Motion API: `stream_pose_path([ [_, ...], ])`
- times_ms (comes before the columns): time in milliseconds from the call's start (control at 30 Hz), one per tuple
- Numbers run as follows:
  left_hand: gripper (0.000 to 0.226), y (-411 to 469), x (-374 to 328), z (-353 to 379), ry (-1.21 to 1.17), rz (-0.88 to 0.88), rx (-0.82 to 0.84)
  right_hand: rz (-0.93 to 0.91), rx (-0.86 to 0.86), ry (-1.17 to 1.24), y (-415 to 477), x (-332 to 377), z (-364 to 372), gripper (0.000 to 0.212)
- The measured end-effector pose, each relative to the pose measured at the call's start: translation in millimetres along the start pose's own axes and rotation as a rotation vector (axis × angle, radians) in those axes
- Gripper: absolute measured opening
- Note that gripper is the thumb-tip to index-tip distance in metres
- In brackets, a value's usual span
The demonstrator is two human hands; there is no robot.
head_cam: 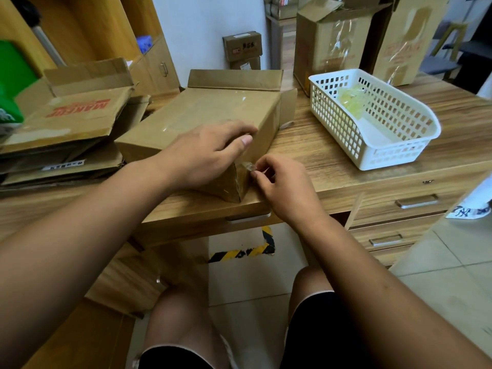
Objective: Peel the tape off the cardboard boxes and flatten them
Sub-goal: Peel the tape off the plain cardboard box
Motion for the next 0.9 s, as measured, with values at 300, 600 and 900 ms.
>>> stream_pose_path([
  [300, 0.041, -4, 2, 5, 0.108, 0.063, -0.088, -0.105, 0.04, -0.058, -3, 6, 8, 0.004],
  [600, 0.048, -2, 4, 7, 0.099, 0.072, -0.083, 0.02, 0.155, 0.076, -9, 2, 6, 0.006],
  [900, 0.048, -3, 5, 9, 0.058, 0.066, -0.046, 0.145, 0.08, 0.276, -5, -13, -6, 0.022],
])
Point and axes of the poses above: each hand's wrist, its own y-axis towards the middle knuckle, its own z-axis out of the palm, x = y × z, the point moved 10 cm from there along y, towards the middle knuckle, and after that the axes turned 10 degrees about -x, right-handed, at the moved point
